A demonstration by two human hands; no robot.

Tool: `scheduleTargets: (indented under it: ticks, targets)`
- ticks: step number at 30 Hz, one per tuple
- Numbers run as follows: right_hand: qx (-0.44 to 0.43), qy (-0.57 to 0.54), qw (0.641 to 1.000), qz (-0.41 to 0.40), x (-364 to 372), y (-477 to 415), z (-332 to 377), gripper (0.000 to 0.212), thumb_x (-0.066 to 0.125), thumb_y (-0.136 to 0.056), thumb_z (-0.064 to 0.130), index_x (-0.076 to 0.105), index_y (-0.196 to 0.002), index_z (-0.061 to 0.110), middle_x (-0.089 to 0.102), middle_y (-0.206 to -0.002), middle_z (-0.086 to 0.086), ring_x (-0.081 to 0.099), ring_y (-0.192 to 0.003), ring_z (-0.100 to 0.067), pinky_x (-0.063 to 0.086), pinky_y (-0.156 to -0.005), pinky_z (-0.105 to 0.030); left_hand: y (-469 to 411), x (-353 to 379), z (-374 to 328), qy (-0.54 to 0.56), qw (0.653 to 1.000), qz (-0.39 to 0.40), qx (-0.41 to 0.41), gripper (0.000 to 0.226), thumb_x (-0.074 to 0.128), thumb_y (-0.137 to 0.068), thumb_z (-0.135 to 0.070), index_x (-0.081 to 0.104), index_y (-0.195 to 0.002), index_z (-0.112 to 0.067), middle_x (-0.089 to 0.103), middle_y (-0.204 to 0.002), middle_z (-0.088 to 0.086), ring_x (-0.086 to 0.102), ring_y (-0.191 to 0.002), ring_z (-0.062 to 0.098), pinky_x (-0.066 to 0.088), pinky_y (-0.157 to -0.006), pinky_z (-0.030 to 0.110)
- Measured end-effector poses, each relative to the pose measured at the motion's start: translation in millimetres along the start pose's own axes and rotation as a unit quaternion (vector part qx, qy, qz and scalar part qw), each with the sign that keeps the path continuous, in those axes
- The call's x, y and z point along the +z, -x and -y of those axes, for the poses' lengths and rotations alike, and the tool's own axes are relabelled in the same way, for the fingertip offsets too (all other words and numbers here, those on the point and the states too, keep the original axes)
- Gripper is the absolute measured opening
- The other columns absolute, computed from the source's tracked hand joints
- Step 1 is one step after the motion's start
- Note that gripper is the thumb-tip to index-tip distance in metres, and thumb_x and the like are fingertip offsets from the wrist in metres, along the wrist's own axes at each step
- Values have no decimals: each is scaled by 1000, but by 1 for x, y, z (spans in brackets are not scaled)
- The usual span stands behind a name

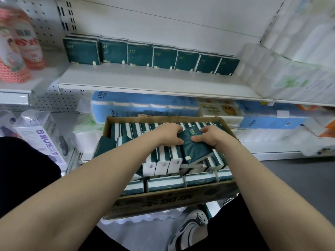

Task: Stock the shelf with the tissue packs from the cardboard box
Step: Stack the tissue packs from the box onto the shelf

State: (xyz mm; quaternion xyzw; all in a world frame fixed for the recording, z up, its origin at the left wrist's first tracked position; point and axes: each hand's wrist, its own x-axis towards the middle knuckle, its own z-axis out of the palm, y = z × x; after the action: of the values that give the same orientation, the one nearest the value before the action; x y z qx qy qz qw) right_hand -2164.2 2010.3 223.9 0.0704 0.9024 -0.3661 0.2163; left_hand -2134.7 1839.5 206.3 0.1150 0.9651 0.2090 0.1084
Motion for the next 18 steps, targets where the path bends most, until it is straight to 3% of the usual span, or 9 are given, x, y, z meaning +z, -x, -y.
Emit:
scheduleTargets:
  ticks: [4,8,10,14,17,18]
  targets:
    - [-72,-66,995,6,-14,-3,23,44,77,-83,7,61,-124,13,68,-115,-12,68,-88,-23,57,-72,-33,-1,-15,12,185,982,-43,-6,42,59,-93,-22,54,-134,-16,60,-131,3,55,-119,19,43,-103,34]
    - [-150,-101,983,6,-21,-9,53,35,75,-86,7,64,-118,15,67,-108,-7,67,-85,-21,54,-56,-20,-5,-33,32,319,942,-101,-21,31,62,-91,-13,62,-122,-15,67,-118,3,62,-109,18,47,-102,38]
    - [-178,-116,977,-17,-17,-15,67,42,75,-88,16,59,-126,17,63,-110,-5,65,-90,-17,54,-57,-19,-8,-43,45,365,920,-137,-45,28,63,-90,-10,61,-118,-12,67,-114,6,64,-105,21,51,-97,41]
    - [-158,-192,967,-56,4,-42,89,71,79,-82,39,42,-139,19,59,-125,-6,64,-108,-25,58,-85,-40,-9,-72,77,370,897,-227,-87,34,65,-89,-11,58,-122,-9,66,-113,8,63,-104,21,51,-95,38]
    - [-169,-236,956,-42,31,-64,110,55,75,-87,31,51,-132,10,67,-118,-12,69,-95,-20,56,-67,-28,-6,-93,104,401,867,-273,-113,40,66,-89,-11,50,-126,-9,65,-113,13,65,-101,27,52,-93,42]
    - [-184,-241,952,-38,39,-71,120,48,73,-89,25,55,-129,7,68,-115,-13,69,-93,-20,57,-68,-27,-5,-99,113,407,859,-288,-119,40,66,-89,-11,48,-124,-10,64,-113,14,64,-101,28,52,-92,42]
